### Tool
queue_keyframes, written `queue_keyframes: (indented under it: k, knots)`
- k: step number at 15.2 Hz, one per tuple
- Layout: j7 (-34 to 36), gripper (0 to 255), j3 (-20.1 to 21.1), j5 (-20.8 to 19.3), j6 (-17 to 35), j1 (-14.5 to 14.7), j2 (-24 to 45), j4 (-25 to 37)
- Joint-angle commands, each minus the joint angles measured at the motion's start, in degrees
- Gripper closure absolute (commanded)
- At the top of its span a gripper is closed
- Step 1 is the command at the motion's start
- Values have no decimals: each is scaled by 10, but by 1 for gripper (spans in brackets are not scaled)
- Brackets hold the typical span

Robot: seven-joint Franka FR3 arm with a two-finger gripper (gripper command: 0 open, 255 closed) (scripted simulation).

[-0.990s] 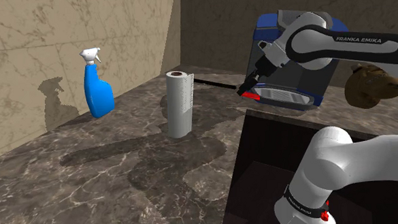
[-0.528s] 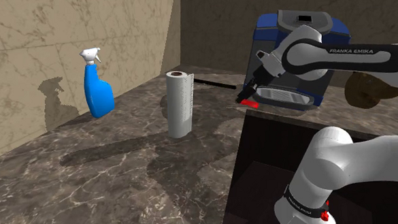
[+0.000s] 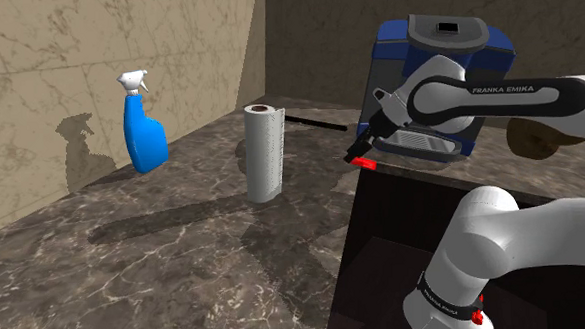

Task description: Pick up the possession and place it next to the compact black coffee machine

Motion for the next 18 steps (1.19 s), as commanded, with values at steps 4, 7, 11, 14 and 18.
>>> queue_keyframes:
  k: [4, 7, 11, 14, 18]
  knots:
    - [-1, 255, -1, 0, 2, 0, 0, -2]
    - [-1, 0, -1, 0, 2, 0, 0, -2]
    - [-1, 0, -1, 0, 2, 0, 0, -2]
    - [2, 0, 4, -4, -53, -14, -33, 18]
    - [3, 0, 6, -7, -99, -24, -56, 39]
